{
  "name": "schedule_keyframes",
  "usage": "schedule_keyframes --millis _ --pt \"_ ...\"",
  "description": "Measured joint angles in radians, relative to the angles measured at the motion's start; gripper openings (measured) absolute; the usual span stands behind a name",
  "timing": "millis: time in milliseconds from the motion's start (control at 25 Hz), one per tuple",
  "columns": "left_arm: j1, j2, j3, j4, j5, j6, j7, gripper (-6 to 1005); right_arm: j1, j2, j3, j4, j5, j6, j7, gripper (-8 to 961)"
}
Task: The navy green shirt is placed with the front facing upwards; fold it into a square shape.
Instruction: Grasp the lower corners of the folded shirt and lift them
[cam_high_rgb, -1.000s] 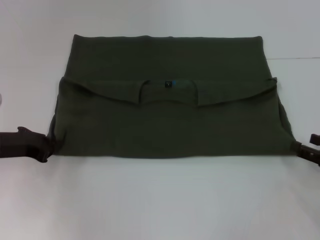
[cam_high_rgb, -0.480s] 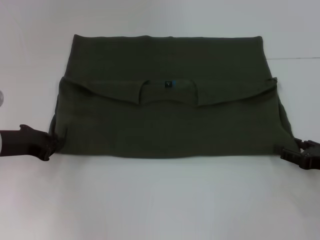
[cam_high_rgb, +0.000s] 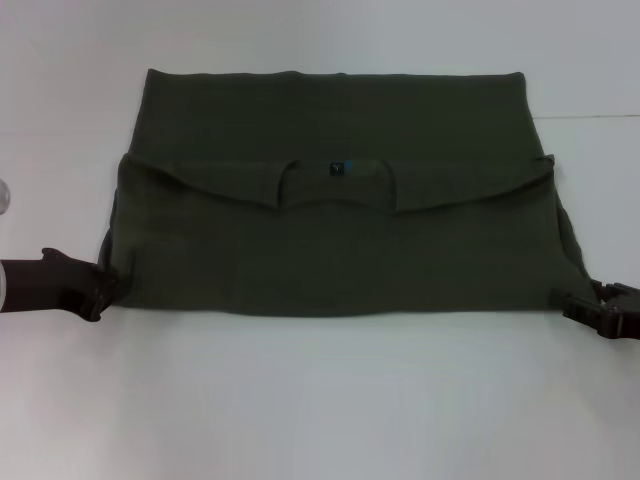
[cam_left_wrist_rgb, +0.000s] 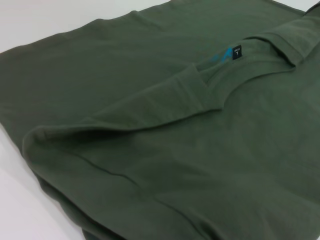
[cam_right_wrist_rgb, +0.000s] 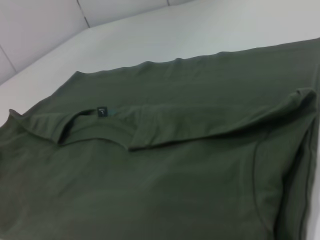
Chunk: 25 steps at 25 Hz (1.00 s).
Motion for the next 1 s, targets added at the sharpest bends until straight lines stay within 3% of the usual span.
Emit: schedule_keyframes --millis 120,520,760,1000 --pt "0.0 0.0 0.0 0.0 0.0 0.002 0.001 34 0.001 0.0 -0.002 0.008 0.0 0.028 0.004 693" --pt "0.007 -0.002 0.025 0.001 -0.002 -0.002 0.002 33 0.005 0.001 -0.017 0.011 -0.011 0.038 0.011 258" --pt "0.009 -0.003 0.025 0.007 -0.002 0.005 0.005 33 -0.002 0.0 -0.001 -0.003 -0.005 -0.008 0.012 105" --pt "0.024 -0.003 0.016 0.026 -0.008 0.061 0.059 33 -0.023 -0.003 0.045 -0.057 -0.001 -0.107 0.017 98"
